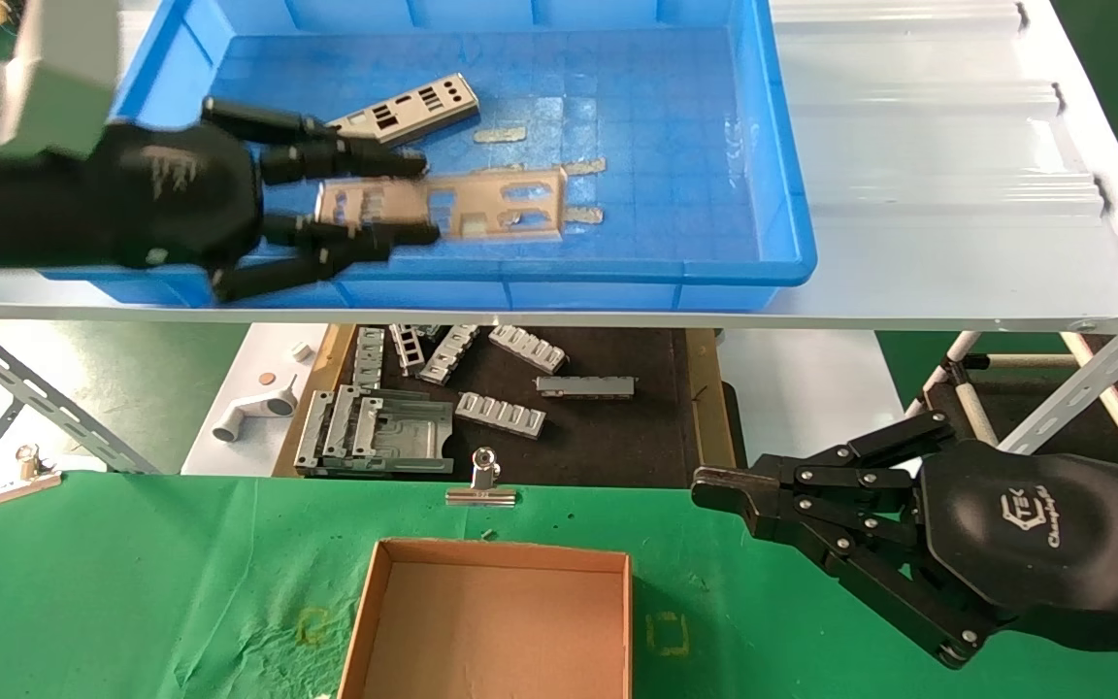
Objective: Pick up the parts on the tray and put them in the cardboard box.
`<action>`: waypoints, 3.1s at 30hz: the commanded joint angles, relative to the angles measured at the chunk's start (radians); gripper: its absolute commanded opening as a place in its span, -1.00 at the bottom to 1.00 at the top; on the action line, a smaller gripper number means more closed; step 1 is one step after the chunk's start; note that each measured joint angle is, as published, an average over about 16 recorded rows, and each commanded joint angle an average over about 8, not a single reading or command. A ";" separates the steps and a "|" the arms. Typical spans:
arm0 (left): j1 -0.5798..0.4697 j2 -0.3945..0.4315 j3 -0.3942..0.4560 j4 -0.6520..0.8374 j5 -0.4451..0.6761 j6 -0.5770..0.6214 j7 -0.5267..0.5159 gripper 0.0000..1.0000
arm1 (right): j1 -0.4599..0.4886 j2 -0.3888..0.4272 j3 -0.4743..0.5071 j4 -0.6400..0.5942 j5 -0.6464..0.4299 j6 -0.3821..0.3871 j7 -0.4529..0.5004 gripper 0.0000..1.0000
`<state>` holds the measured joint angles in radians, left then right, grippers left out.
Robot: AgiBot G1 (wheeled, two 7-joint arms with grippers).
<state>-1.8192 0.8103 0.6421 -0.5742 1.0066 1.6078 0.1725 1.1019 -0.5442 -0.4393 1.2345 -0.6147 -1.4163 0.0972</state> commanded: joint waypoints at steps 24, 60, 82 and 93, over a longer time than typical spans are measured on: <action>0.377 -0.130 0.354 -0.424 -0.074 -0.226 -0.003 -1.00 | 0.000 0.000 0.000 0.000 0.000 0.000 0.000 -1.00; 0.550 0.014 0.395 -0.314 -0.005 -0.537 -0.009 1.00 | 0.000 0.000 0.000 0.000 0.000 0.000 0.000 -1.00; 0.529 -0.030 0.332 -0.315 -0.100 -0.412 0.039 1.00 | 0.000 0.000 0.000 0.000 0.000 0.000 0.000 1.00; 0.566 -0.057 0.211 -0.382 -0.129 -0.362 -0.030 1.00 | 0.000 0.000 0.000 0.000 0.000 0.000 0.000 1.00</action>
<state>-1.2534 0.7530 0.8534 -0.9564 0.8776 1.2461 0.1430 1.1019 -0.5442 -0.4393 1.2345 -0.6146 -1.4163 0.0971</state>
